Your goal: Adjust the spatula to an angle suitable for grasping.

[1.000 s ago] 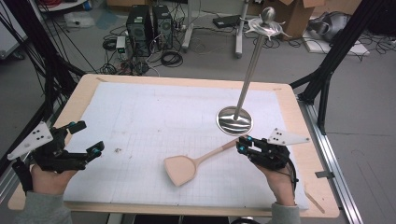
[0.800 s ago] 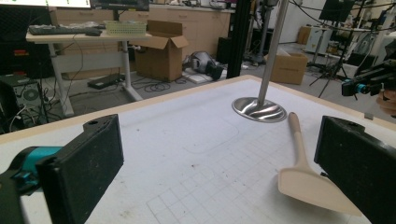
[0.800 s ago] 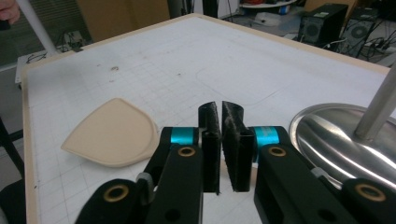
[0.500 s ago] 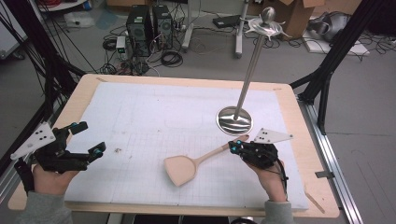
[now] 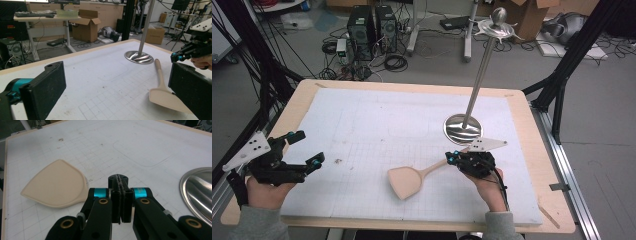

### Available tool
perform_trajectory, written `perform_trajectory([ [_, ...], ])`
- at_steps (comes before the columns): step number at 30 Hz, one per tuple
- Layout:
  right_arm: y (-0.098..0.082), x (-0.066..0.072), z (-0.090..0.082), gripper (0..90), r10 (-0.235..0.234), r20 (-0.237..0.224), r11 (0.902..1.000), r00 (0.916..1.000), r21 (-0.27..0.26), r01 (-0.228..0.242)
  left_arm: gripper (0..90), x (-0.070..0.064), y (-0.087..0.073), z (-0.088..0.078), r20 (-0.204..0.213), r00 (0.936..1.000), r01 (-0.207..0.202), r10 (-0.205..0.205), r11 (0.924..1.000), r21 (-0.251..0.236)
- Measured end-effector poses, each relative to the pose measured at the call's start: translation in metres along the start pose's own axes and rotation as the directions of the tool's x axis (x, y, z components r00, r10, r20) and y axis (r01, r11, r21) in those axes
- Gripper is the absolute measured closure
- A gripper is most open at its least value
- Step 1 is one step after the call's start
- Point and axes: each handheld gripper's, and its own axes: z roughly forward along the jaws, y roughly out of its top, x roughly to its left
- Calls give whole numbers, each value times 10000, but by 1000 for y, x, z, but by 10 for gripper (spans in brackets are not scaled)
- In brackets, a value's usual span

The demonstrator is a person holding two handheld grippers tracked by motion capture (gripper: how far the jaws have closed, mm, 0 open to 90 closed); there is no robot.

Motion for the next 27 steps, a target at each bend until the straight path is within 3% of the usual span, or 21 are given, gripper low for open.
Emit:
perform_trajectory([
  [15, 3, 7, 28, 900, -270, -194, 9977, 9994, 609, 281, 17, -1, 0, 0, -31, 10000, -81, 81, 9999, 61],
  [27, 4, 10, 45, 900, -31, -209, 9962, 9998, 874, 49, 17, 0, 0, -1, -38, 10000, 0, 0, 10000, 44],
])
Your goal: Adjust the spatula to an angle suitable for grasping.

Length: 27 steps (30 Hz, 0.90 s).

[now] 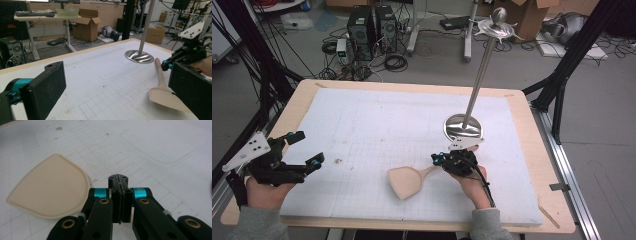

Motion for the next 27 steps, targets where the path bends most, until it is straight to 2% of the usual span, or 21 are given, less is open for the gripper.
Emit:
perform_trajectory([
  [16, 1, 4, 21, 900, -107, -98, 9974, 9999, 705, 113, 17, 0, -1, 0, -32, 10000, 6, -6, 10000, 77],
  [20, 3, 8, 28, 900, -334, -56, 9948, 9994, 960, 338, 17, 0, -2, -1, -42, 10000, 7, -7, 10000, 86],
  [27, 3, 10, 37, 900, -250, -124, 9908, 9996, 1326, 265, 17, 1, -3, 0, -30, 10000, 9, -8, 9999, 142],
])
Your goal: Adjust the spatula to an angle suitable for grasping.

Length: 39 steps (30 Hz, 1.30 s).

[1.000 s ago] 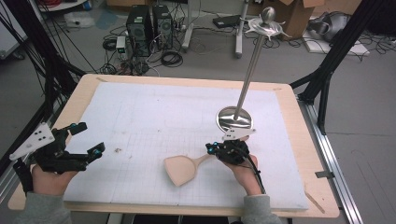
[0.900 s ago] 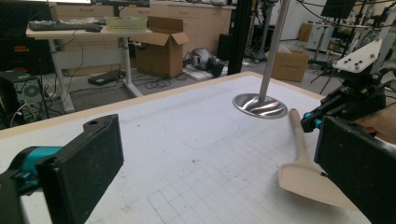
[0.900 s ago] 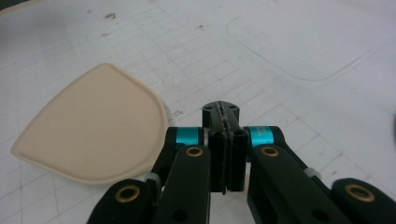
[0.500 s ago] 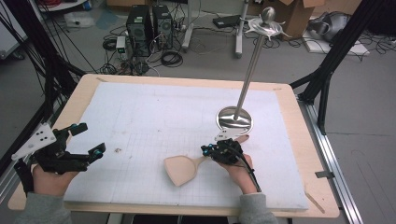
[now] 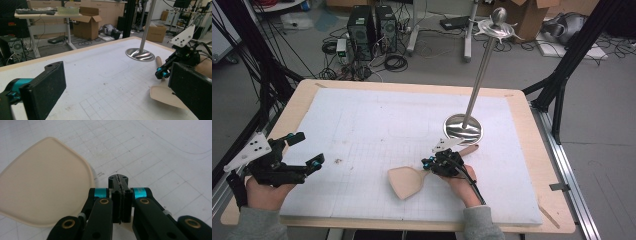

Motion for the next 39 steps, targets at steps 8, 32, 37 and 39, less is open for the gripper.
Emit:
perform_trajectory([
  [8, 0, 0, 4, 900, -10, -38, 9992, 10000, 397, 11, 17, -1, 0, 0, 23, 10000, 22, -22, 10000, 21],
  [32, -5, -4, -2, 900, 159, -741, 9983, 9971, 567, -117, 17, 0, 0, -1, 105, 9999, 36, -35, 10000, -29],
  [37, -7, -3, -5, 900, 75, -832, 9982, 9965, 596, -25, 17, 0, 0, -1, 86, 10000, 22, -22, 10000, -16],
  [39, -9, -4, -7, 900, -20, -890, 9985, 9960, 535, 68, 17, 0, 0, -1, 74, 10000, 20, -20, 10000, -10],
])
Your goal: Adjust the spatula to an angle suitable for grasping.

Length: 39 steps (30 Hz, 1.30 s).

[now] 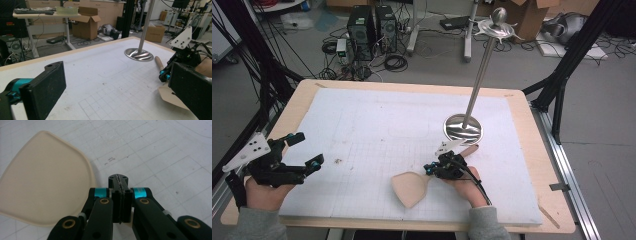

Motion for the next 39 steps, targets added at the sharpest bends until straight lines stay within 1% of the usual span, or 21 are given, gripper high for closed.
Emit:
perform_trajectory([
  [1, -2, 2, -2, 900, 9, -74, 10000, 10000, 25, -9, 17, 0, 0, 0, -12, 10000, 22, -22, 10000, -8],
  [3, -4, 2, -4, 900, -167, -103, 9999, 9998, 10, 167, 17, 0, 0, 0, -14, 10000, 22, -23, 10000, -9],
  [7, -7, 4, -6, 900, -260, -112, 9997, 9996, 13, 260, 17, 0, 0, 0, -8, 10000, 29, -29, 10000, -34],
  [9, -10, 6, -9, 900, -431, -118, 9991, 9990, -53, 430, 17, 0, 0, 0, -11, 10000, 40, -40, 10000, -9],
  [11, -11, 7, -10, 900, -493, -128, 9987, 9987, -91, 492, 17, 0, 0, 1, -6, 10000, 42, -42, 10000, -4],
  [14, -14, 7, -13, 900, -505, -204, 9986, 9985, -139, 502, 17, -1, 0, 2, -4, 10000, 51, -51, 10000, 54],
  [19, -17, 8, -15, 900, -442, -198, 9989, 9988, -177, 438, 17, -2, 0, 4, 26, 10000, 43, -43, 9999, 113],
  [22, -20, 11, -18, 900, -463, -93, 9988, 9989, -133, 461, 17, -1, -1, 4, -5, 10000, 54, -54, 9998, 166],
  [30, -27, 12, -26, 900, -429, -314, 9990, 9986, -148, 425, 17, -1, -1, 4, -8, 10000, 97, -97, 9998, 154],
  [35, -32, 15, -30, 900, -481, -269, 9988, 9985, -96, 479, 17, -2, -1, 4, 1, 10000, 80, -80, 9998, 169],
  [39, -34, 17, -32, 900, -503, -323, 9987, 9982, -78, 501, 17, -2, -1, 4, 9, 10000, 85, -85, 9998, 158],
])
